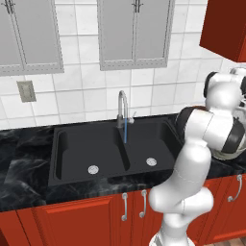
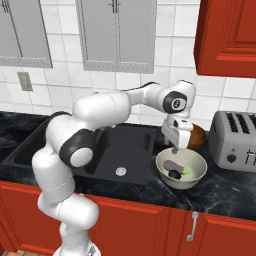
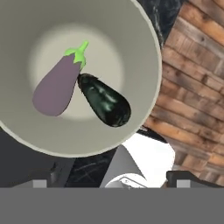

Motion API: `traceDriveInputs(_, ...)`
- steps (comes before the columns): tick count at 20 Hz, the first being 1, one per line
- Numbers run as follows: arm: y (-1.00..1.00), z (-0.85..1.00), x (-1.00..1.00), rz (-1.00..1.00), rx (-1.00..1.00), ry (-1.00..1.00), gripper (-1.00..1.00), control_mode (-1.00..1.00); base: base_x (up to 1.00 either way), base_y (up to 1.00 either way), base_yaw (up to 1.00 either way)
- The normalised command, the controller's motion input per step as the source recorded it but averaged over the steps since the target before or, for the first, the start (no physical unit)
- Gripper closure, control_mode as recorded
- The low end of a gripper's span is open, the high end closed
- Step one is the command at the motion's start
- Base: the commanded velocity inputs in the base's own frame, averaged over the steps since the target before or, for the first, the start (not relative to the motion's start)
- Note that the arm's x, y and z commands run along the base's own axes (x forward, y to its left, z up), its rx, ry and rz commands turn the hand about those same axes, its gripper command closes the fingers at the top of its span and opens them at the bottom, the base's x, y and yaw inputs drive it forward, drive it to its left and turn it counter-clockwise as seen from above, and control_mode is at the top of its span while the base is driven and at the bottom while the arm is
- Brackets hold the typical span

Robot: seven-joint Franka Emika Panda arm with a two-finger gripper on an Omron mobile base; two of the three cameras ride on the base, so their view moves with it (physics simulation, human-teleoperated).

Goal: Pick the eggplants from the sink and place them in one bowl. Place the apple in the other bowl. Then turn off the sink faucet.

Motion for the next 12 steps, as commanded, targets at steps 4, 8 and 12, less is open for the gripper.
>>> traceDriveInputs(4,0.69,0.24,-0.09,0.0,-0.07,0.06,-1.0,-1.0,0.0,0.0,0.0)
traceDriveInputs(8,0.67,0.19,-0.15,0.0,-0.04,0.0,-1.0,-1.0,0.0,0.0,0.0)
traceDriveInputs(12,0.57,0.05,-0.17,0.03,0.0,0.0,-1.0,-1.0,0.0,0.0,0.0)
